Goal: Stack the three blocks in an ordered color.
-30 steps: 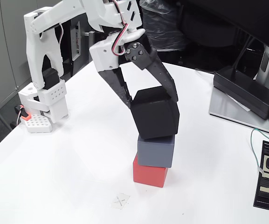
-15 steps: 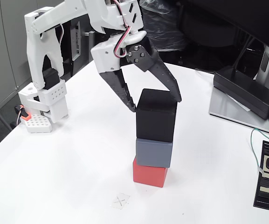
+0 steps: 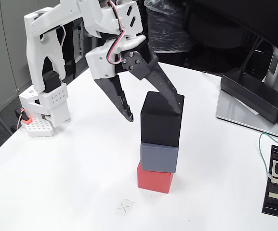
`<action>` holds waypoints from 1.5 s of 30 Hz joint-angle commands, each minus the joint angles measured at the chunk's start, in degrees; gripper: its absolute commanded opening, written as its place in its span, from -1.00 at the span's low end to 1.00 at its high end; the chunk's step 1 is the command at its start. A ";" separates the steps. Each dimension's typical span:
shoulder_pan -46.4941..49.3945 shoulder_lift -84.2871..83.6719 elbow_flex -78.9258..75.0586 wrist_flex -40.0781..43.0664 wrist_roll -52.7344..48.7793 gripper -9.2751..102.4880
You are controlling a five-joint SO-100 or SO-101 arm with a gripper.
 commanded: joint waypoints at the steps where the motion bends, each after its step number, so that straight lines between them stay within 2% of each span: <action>1: -0.09 5.19 -1.05 0.00 -0.18 -0.29; 8: -0.26 14.33 -0.09 0.00 0.53 -0.34; 19: -0.53 14.68 -0.09 -0.88 15.64 -0.86; 24: -1.05 15.47 0.09 -1.32 19.86 -0.83; 29: -1.05 17.58 1.14 -1.32 19.78 -0.83; 35: -1.58 27.07 15.29 -3.43 19.78 -0.83; 39: -5.45 36.47 27.25 -13.71 20.30 -0.83; 45: -11.25 53.00 53.53 -26.19 19.86 -0.82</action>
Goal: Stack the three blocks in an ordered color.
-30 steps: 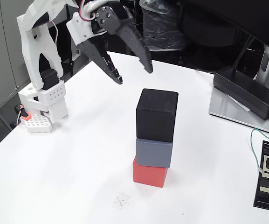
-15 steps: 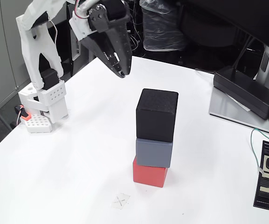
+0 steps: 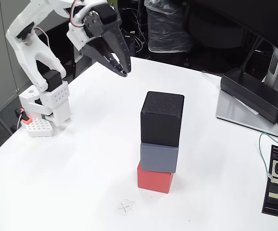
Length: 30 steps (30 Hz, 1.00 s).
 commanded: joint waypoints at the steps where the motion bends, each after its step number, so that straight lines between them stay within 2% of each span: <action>1: -3.78 8.96 15.21 -6.06 0.18 -0.82; 7: -10.28 26.89 35.51 -12.66 0.79 -0.83; 14: -14.41 41.75 50.54 -15.73 0.88 -0.83; 20: -14.85 47.64 57.48 -16.17 5.36 -0.83; 26: -14.85 48.08 59.33 -16.26 13.45 -0.83; 30: -14.85 48.16 59.50 -16.26 15.03 -0.83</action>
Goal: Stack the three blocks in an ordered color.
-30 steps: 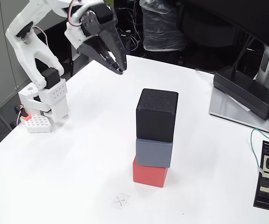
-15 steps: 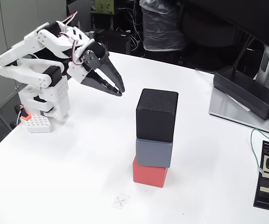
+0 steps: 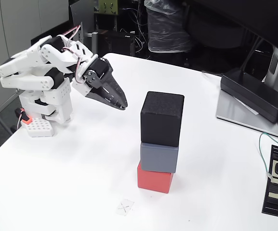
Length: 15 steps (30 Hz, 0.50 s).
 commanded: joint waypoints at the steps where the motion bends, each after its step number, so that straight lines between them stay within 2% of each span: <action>1: -0.09 0.35 -0.26 -0.97 1.14 -0.83; 12: 0.79 0.53 5.10 -13.18 0.97 -0.83; 15: 0.79 0.35 5.19 -14.24 0.97 -0.83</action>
